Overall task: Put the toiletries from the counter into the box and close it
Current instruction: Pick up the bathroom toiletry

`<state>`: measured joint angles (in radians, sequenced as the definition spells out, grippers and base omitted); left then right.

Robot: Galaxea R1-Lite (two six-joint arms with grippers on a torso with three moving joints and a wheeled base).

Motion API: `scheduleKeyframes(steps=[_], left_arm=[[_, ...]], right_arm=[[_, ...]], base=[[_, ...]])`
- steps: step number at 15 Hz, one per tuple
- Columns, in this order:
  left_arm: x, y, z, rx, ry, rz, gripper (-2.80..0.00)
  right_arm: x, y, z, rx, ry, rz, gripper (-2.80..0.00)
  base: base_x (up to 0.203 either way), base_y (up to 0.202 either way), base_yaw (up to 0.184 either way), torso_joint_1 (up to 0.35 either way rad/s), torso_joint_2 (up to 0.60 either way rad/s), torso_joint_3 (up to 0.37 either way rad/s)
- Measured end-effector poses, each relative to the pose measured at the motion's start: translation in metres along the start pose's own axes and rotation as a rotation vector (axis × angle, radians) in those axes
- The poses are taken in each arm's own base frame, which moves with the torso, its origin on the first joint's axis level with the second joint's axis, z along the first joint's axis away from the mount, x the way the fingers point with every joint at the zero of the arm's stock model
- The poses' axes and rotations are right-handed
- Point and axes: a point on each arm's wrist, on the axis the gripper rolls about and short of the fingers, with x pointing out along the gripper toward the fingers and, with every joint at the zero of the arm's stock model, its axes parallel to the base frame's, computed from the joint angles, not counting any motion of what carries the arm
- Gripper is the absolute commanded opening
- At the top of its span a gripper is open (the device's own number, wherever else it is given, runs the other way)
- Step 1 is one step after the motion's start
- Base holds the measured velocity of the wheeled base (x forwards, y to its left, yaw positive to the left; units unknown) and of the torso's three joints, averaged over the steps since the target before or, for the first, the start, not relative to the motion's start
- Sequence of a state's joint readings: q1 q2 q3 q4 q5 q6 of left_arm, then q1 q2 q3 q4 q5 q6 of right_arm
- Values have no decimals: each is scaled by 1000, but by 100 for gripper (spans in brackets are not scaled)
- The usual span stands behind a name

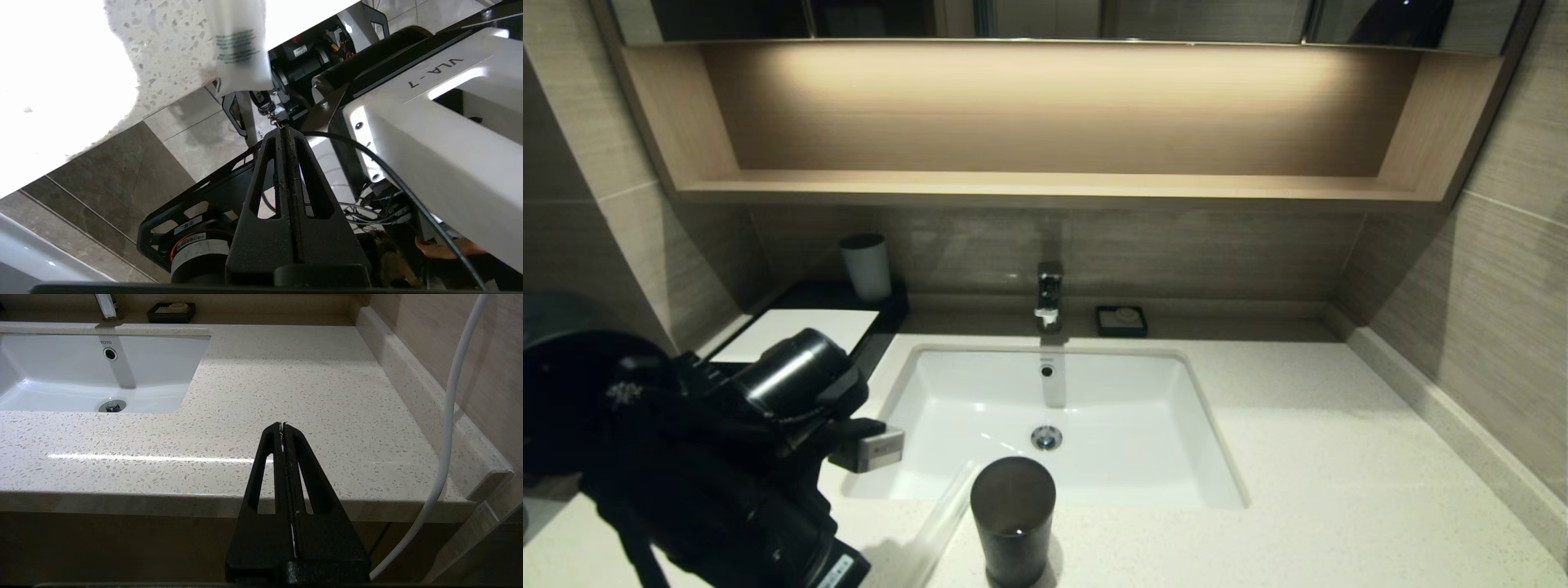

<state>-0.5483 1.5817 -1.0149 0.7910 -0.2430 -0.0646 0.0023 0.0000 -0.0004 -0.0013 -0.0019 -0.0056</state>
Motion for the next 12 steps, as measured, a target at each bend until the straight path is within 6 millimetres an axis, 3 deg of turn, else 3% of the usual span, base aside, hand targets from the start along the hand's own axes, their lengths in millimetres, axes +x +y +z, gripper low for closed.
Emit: scheduleKeyframes(steps=[4,12], left_arm=[[-6,-9,13,-11,-34,-6,-280],[5,-9,38,-45,7,11,-280]], right_arm=[[0,0,0,0,0,0,-280],[0,0,0,0,0,1,-280]], base=[[0,0,0,0,0,0],[0,0,0,0,0,0]])
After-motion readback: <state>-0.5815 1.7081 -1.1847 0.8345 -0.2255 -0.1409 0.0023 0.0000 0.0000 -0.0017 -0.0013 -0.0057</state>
